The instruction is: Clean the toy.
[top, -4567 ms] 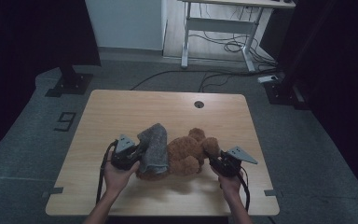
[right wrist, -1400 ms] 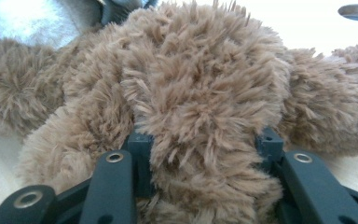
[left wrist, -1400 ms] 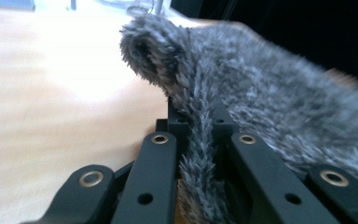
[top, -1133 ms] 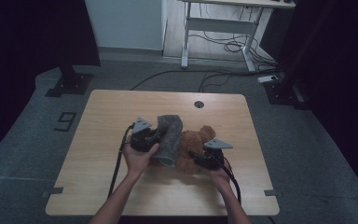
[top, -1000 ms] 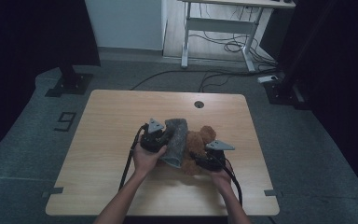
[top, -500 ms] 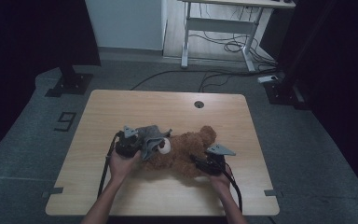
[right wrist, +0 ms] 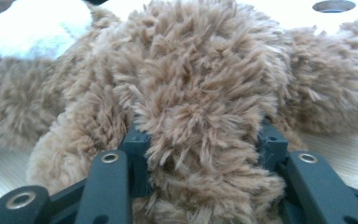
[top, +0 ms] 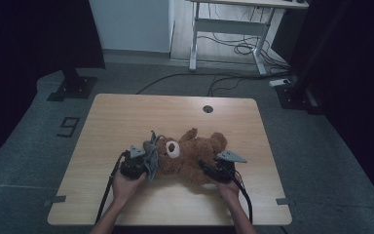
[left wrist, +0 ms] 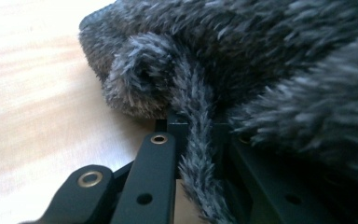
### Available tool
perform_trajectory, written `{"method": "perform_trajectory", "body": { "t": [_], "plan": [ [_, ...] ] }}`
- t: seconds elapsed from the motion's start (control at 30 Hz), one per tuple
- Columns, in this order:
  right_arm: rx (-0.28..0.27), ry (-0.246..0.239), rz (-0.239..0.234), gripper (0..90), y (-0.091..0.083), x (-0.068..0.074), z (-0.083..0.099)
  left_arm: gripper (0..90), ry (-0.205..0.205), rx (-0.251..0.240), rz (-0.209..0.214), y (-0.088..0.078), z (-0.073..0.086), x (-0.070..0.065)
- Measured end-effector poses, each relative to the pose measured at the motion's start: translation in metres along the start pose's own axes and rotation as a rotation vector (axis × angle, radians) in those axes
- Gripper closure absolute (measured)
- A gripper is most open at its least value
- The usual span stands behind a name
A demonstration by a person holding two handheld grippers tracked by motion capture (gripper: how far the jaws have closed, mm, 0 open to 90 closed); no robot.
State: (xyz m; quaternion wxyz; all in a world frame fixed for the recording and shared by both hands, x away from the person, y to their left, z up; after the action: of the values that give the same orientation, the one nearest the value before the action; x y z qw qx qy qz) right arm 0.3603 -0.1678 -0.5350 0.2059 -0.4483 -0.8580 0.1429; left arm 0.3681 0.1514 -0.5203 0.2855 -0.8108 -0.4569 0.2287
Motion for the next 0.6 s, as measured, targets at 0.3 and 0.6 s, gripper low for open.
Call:
{"method": "perform_trajectory", "body": {
  "t": [0.3, 0.6],
  "plan": [
    [-0.045, 0.055, 0.021, 51.5, 0.009, -0.007, -0.002, 83.9, -0.015, -0.164, 0.001, -0.018, -0.047, 0.004],
    [-0.043, 0.014, 0.016, 50.0, 0.009, -0.003, -0.001, 83.6, 0.166, -0.276, 0.169, -0.052, -0.06, -0.07]
  ]
}}
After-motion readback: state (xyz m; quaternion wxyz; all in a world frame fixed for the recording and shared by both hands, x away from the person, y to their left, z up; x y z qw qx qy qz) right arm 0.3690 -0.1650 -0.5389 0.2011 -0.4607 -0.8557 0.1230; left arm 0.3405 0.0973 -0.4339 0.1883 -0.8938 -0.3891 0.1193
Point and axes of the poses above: each handheld gripper's, and its own axes: y roughly forward along the jaws, z roughly out of its underside, x roughly to its left, the point moved 1 cm from there along y, roughly forward along the jaws
